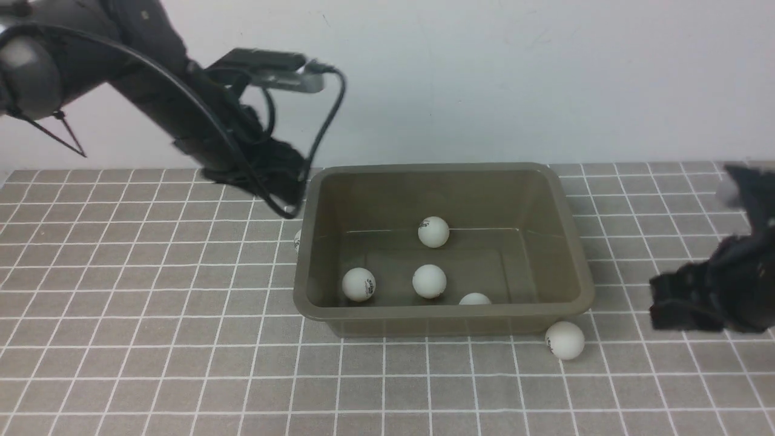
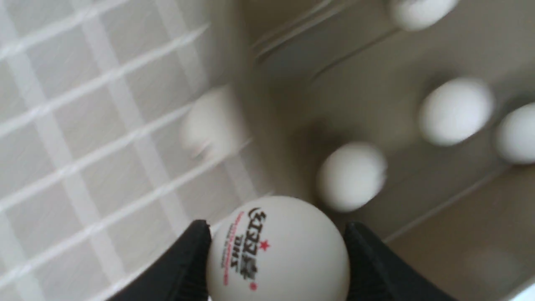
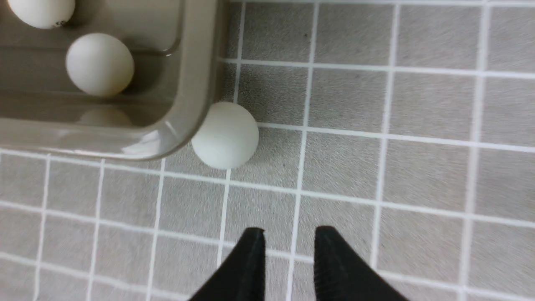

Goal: Put the table tennis balls into the box on the grey coffee tablecloth.
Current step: 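Drop the ball into the bin, then reach for and grasp a ping pong ball on the table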

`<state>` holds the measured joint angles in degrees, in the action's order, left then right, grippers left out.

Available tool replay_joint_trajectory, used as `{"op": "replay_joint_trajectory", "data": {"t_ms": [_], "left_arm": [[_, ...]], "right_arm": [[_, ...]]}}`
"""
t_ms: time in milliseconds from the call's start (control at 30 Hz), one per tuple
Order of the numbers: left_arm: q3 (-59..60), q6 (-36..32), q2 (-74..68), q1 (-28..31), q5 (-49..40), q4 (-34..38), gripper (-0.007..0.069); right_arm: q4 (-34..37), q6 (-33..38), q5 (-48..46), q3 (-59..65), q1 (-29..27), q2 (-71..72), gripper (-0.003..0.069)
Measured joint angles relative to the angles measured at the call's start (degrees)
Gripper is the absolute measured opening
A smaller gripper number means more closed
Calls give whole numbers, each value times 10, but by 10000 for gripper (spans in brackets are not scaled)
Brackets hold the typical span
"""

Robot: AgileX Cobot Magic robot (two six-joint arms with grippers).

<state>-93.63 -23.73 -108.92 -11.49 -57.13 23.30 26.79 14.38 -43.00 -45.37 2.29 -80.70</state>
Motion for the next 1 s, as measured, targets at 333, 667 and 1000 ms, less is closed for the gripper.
{"op": "replay_joint_trajectory", "data": {"t_ms": [333, 667, 1000], "left_arm": [[-2, -2, -77, -71, 39, 25, 477], [-128, 99, -50, -18, -31, -60, 498], [-141, 118, -42, 63, -106, -93, 30]], "right_arm": [[138, 186, 146, 34, 74, -106, 519], [147, 207, 209, 7, 121, -186, 585], [143, 190, 183, -22, 124, -207, 349]]}}
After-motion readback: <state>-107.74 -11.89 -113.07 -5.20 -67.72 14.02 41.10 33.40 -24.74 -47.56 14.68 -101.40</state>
